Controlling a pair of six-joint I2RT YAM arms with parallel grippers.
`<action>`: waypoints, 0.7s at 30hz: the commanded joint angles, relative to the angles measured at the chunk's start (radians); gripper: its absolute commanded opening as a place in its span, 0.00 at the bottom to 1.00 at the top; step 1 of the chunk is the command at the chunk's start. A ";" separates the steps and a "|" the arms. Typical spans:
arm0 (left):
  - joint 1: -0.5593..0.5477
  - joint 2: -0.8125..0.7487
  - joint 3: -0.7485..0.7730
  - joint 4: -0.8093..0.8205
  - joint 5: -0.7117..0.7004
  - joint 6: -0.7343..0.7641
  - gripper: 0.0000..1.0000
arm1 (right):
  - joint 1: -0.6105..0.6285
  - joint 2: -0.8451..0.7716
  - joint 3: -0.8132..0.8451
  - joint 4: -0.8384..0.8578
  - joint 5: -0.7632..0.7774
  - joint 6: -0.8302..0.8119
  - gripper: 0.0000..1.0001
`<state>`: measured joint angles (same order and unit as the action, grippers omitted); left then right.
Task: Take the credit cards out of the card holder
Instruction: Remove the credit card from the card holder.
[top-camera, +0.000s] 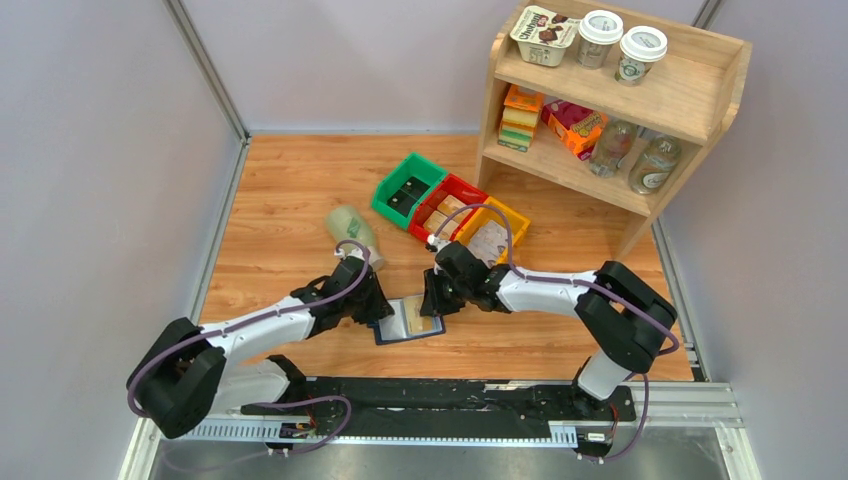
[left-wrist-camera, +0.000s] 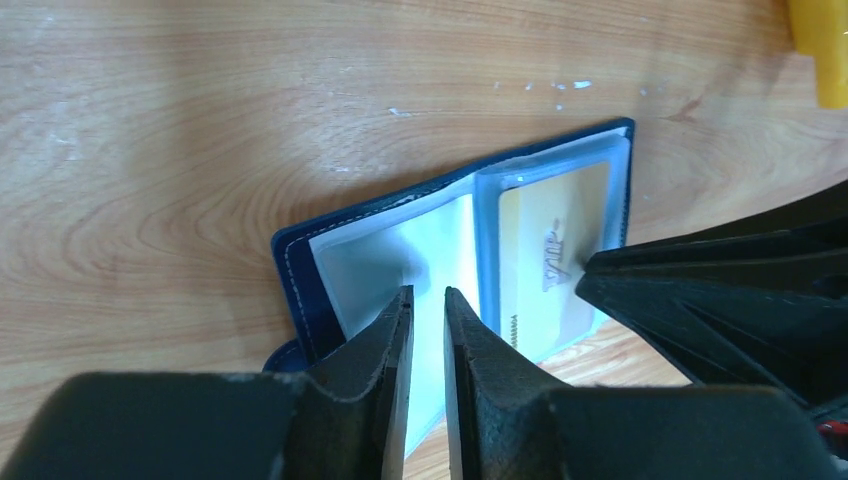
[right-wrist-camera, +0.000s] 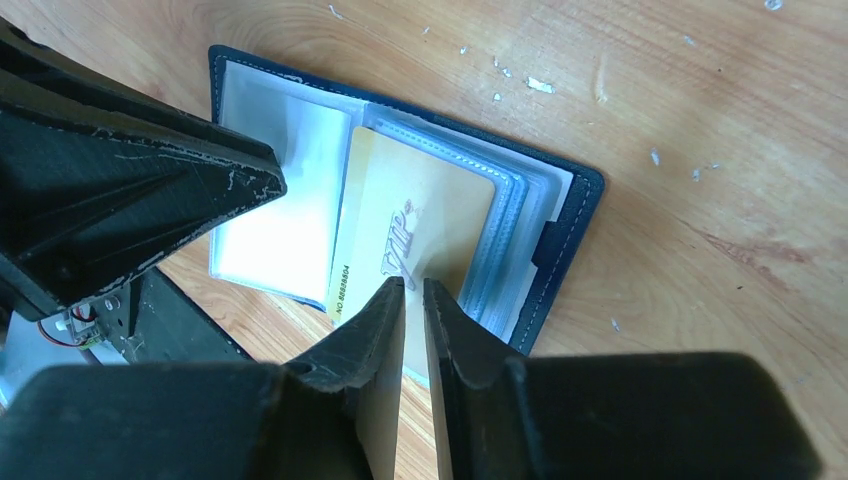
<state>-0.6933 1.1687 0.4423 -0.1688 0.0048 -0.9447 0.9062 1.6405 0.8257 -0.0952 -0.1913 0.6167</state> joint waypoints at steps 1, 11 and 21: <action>0.002 -0.032 -0.027 0.113 0.041 -0.025 0.26 | 0.002 0.007 -0.033 -0.017 0.044 -0.023 0.20; 0.002 0.028 -0.079 0.298 0.113 -0.057 0.41 | 0.002 0.022 -0.048 -0.006 0.035 -0.021 0.20; 0.002 0.124 -0.080 0.405 0.185 -0.083 0.42 | 0.002 0.030 -0.053 0.015 0.018 -0.003 0.20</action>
<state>-0.6933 1.2720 0.3660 0.1596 0.1471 -1.0103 0.9066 1.6382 0.8055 -0.0494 -0.1944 0.6163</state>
